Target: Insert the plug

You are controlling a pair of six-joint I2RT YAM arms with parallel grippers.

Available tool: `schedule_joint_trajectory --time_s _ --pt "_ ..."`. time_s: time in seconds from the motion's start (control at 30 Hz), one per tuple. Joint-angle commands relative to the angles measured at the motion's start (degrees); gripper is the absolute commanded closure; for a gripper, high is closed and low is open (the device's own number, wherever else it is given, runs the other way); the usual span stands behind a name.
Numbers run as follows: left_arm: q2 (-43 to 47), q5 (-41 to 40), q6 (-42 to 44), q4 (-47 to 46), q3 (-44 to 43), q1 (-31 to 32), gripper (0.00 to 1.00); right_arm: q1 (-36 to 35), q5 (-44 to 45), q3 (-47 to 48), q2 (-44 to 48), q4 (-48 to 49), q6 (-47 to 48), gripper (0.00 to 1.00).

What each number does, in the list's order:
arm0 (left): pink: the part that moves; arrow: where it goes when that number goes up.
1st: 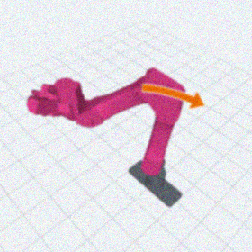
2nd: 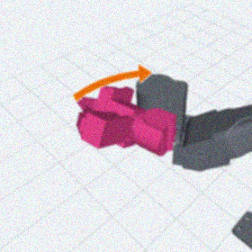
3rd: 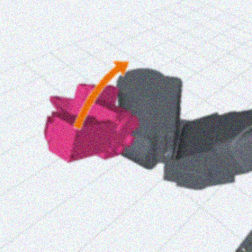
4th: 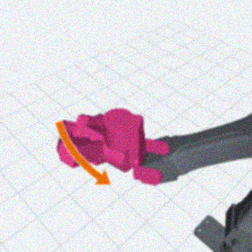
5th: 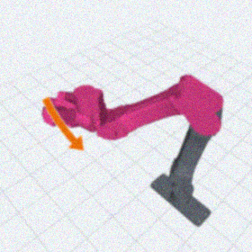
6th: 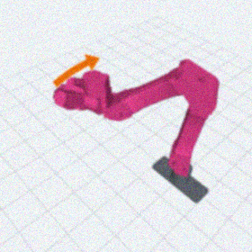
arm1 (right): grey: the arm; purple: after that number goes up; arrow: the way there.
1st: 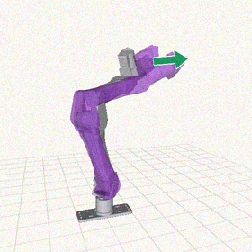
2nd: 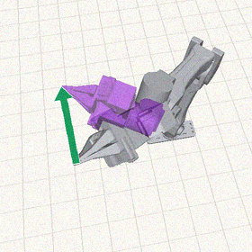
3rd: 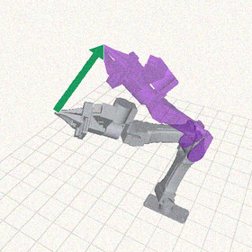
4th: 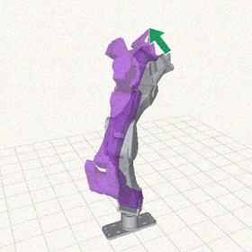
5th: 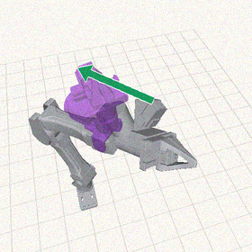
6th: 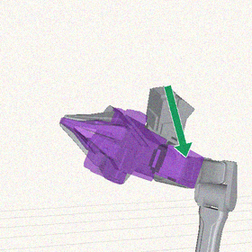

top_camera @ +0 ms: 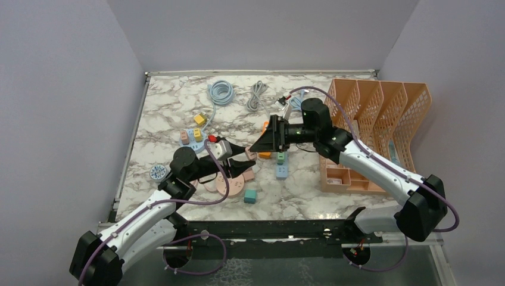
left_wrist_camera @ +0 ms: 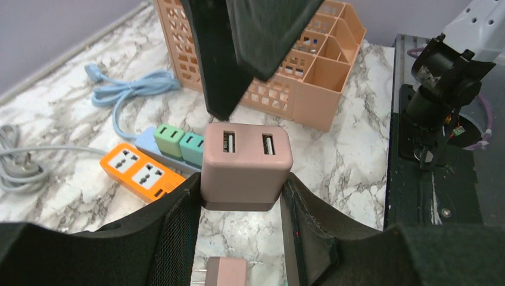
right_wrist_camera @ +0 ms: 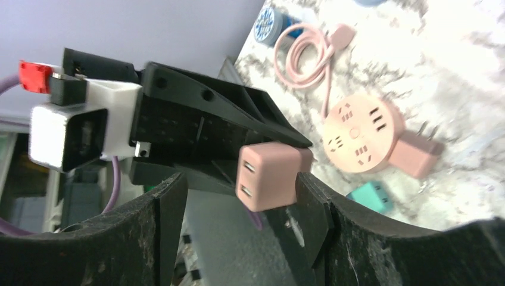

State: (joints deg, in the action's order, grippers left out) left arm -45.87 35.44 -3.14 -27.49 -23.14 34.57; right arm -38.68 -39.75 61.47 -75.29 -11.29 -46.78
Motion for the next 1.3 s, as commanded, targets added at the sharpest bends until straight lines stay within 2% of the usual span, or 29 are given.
schedule_joint_trajectory --time_s 0.0,0.23,0.33,0.57,0.9,1.03,1.13,1.27 --pt "-4.0 1.2 -1.8 4.0 -3.5 -0.1 0.85 -0.9 9.0 7.5 0.7 -12.2 12.3 0.34" --pt "-8.5 -0.4 2.4 10.8 -6.9 -0.1 0.85 -7.3 28.4 17.3 -7.5 -27.4 18.1 0.36" --pt "-8.9 -1.4 4.7 12.7 -7.4 -0.1 0.84 -9.1 33.0 19.7 -10.7 -30.6 18.3 0.39" --pt "-9.7 -2.9 6.6 14.3 -7.5 -0.1 0.84 -9.8 30.2 20.6 -13.3 -30.0 18.0 0.50" --pt "-10.4 -4.0 6.7 14.4 -7.5 -0.1 0.84 -9.8 22.6 20.5 -16.6 -32.1 15.6 0.55" --pt "-10.4 -4.7 6.6 14.5 -7.5 -0.1 0.82 -9.8 19.9 19.5 -17.0 -30.4 13.7 0.65" --pt "-9.6 -5.5 5.3 13.0 -6.6 -0.1 0.71 -9.8 20.5 18.3 -16.2 -28.0 11.1 0.82" --pt "-7.9 -8.4 2.1 11.4 -5.4 -0.1 0.41 -9.8 26.0 15.7 -12.7 -24.4 8.2 0.93"
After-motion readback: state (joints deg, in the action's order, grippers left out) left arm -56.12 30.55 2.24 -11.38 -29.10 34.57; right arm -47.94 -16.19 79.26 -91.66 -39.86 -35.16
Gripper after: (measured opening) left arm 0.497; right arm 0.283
